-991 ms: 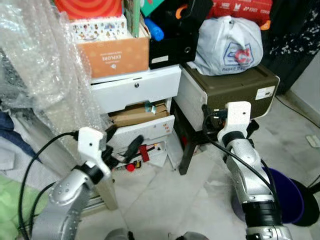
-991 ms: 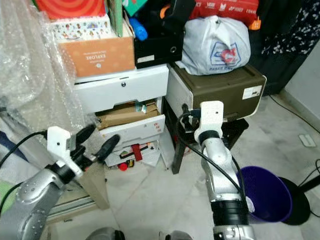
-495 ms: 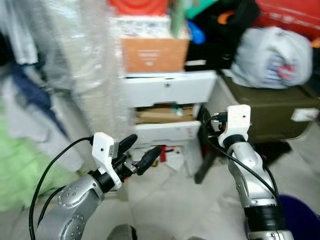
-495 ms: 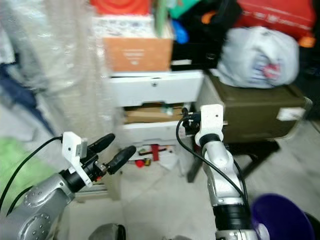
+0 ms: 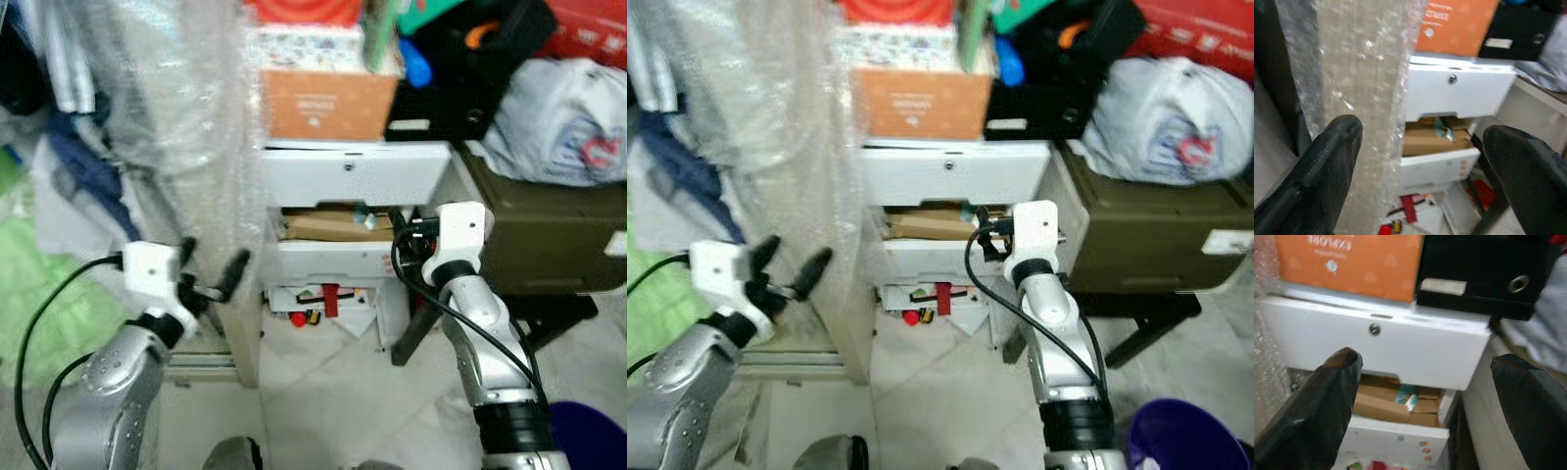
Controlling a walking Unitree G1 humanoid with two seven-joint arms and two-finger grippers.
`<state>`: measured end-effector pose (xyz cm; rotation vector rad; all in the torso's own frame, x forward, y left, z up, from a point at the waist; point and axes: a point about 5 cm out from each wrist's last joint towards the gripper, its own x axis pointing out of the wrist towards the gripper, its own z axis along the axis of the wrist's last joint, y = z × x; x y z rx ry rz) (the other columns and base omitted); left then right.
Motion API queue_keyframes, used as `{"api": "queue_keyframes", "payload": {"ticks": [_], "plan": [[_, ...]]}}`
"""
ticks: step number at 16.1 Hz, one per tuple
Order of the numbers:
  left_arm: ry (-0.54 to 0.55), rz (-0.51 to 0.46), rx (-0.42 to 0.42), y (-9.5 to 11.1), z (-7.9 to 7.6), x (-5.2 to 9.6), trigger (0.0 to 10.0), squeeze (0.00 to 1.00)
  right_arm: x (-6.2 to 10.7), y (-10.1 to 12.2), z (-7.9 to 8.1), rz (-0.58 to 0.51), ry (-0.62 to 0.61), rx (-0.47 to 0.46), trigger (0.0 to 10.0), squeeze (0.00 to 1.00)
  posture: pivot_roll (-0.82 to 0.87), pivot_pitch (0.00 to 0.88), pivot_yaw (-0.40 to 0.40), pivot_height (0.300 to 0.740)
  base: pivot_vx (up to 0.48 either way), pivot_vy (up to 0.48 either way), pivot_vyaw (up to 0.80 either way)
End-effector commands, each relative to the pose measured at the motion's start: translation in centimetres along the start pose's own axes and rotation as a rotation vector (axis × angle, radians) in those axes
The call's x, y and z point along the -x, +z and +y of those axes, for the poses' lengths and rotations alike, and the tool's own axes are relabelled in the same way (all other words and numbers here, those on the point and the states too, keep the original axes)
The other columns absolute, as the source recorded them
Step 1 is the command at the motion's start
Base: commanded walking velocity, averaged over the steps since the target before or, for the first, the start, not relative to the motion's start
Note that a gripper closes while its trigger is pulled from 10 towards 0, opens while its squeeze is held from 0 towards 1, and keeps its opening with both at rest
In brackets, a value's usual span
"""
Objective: Clean up the room
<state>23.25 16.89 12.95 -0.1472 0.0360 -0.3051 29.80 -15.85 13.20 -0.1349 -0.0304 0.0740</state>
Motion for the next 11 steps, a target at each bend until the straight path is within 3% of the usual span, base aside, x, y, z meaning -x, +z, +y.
{"api": "queue_keyframes", "payload": {"ticks": [1, 5, 10, 11], "plan": [[0.079, -0.027, -0.035, 0.3, 0.6, 0.4, 10.0, 0.0, 0.6, 0.6, 0.0, -0.035, 0.015, 0.021, 10.0, 0.0, -0.06, 0.0, -0.036, 0.74, 0.0, 0.0, 0.0], [0.29, -0.048, -0.055, -0.1, 2.0, 3.4, 10.0, 0.0, 2.7, -0.6, -0.6, 0.002, 0.022, 0.047, 10.0, 0.0, -0.05, 0.0, -0.031, 0.74, 0.0, 0.0, 0.0], [0.395, -0.045, -0.077, -0.7, 3.1, 4.7, 10.0, 0.0, 2.5, 0.2, -0.5, -0.019, 0.035, 0.05, 10.0, 0.0, -0.03, 0.0, -0.042, 0.74, 0.0, 0.0, 0.0], [0.424, -0.055, -0.075, -0.6, 3.4, 4.7, 10.0, 0.0, 2.5, 0.5, -0.6, -0.033, 0.029, 0.054, 10.0, 0.0, -0.03, 0.0, -0.042, 0.74, 0.0, 0.0, 0.8]]}}
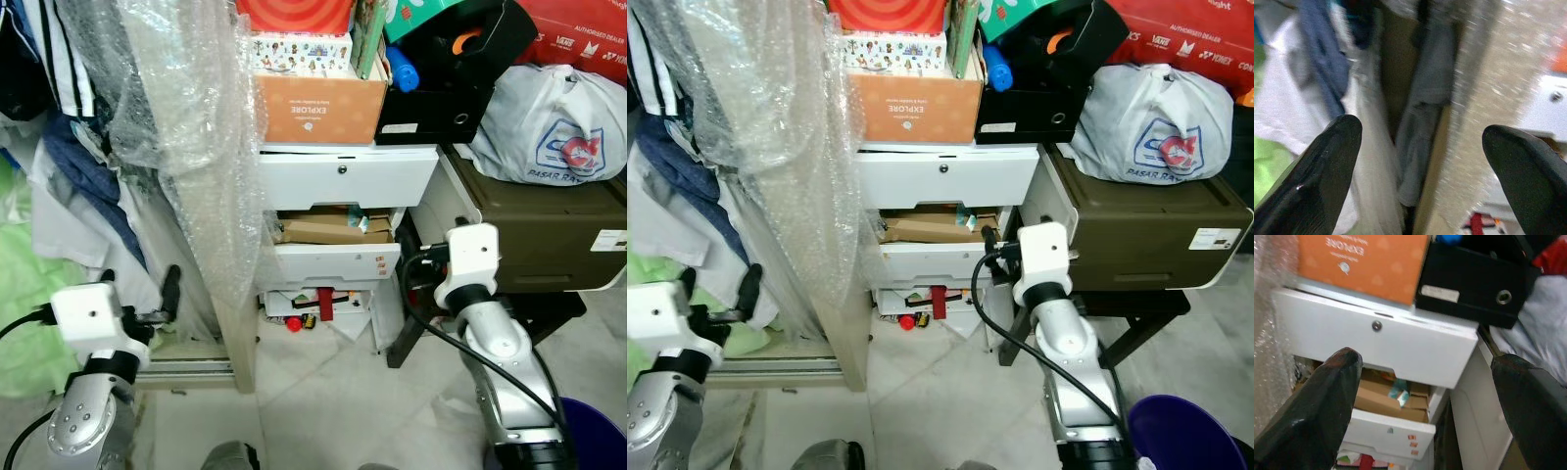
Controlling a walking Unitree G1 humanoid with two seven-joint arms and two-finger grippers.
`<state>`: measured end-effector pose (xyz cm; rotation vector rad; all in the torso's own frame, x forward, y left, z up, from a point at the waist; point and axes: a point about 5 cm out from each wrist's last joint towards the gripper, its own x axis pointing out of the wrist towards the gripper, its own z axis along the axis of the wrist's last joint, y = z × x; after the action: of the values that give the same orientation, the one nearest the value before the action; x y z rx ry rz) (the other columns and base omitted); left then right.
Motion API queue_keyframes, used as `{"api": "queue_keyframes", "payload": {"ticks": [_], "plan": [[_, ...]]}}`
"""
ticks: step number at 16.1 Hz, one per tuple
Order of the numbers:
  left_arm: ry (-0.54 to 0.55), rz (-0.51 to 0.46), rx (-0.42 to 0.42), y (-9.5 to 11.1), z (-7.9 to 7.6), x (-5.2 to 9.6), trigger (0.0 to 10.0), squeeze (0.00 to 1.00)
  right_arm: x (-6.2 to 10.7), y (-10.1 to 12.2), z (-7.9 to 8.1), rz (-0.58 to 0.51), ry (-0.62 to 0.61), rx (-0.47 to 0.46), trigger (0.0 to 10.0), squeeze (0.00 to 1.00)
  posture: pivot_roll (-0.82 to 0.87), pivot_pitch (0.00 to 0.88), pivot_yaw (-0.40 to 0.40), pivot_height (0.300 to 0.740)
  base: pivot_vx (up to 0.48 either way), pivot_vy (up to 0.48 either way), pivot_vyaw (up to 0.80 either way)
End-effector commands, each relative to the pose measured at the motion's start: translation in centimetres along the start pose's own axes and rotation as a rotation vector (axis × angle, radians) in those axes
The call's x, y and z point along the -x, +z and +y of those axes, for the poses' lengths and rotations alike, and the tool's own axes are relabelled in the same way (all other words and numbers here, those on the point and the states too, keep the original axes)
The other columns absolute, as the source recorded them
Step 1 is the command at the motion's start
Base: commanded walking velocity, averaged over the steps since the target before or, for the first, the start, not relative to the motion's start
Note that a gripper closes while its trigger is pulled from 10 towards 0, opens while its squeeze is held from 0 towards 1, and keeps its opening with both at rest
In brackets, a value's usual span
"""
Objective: Clean up the room
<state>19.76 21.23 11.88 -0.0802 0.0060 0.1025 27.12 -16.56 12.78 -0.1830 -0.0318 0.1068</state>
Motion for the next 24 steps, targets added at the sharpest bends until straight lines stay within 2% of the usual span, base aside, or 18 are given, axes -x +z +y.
{"api": "queue_keyframes", "payload": {"ticks": [1, 4, 8, 15, 18, 22, 24], "plan": [[0.015, -0.014, -0.012, 0.2, 0.1, -0.3, 10.0, 0.0, -0.1, 1.1, -0.3, -0.036, -0.011, 0.006, 10.0, 0.0, -0.04, 0.0, -0.043, 0.74, 0.0, 0.0, 0.8], [0.011, -0.023, -0.039, 0.4, -0.2, -0.7, 10.0, 0.0, 0.3, 1.1, -0.4, -0.034, -0.017, 0.0, 10.0, 0.0, -0.04, 0.0, -0.038, 0.74, 0.0, 0.0, 0.8], [0.059, -0.01, -0.086, 0.2, -0.2, -1.4, 10.0, 0.0, 0.7, 0.9, -0.5, -0.02, -0.028, -0.001, 10.0, 0.0, -0.05, 0.0, -0.026, 0.74, 0.0, 0.0, 0.45], [0.103, -0.017, -0.116, 0.3, -0.1, -1.4, 10.0, 0.0, 1.3, 1.0, -0.5, -0.01, -0.024, 0.007, 10.0, 0.0, -0.06, 0.0, -0.019, 0.74, 0.0, 0.0, 0.76], [0.099, -0.019, -0.129, 0.1, -0.3, -1.3, 10.0, 0.0, 2.7, 0.4, -0.8, 0.021, -0.006, 0.002, 10.0, 0.0, -0.06, 0.0, -0.016, 0.74, 0.0, 0.0, 0.63], [0.095, -0.02, -0.136, 0.1, -0.4, -1.5, 10.0, 0.0, 4.2, -0.2, -0.9, 0.041, 0.031, 0.045, 10.0, 0.0, -0.07, 0.0, -0.012, 0.74, 0.0, 0.0, 0.36], [0.09, -0.02, -0.138, 0.0, -0.5, -1.8, 10.0, 0.0, 4.2, -0.3, -0.9, 0.043, 0.035, 0.049, 10.0, 0.0, -0.07, 0.0, -0.009, 0.74, 0.0, 0.0, 0.8]]}}
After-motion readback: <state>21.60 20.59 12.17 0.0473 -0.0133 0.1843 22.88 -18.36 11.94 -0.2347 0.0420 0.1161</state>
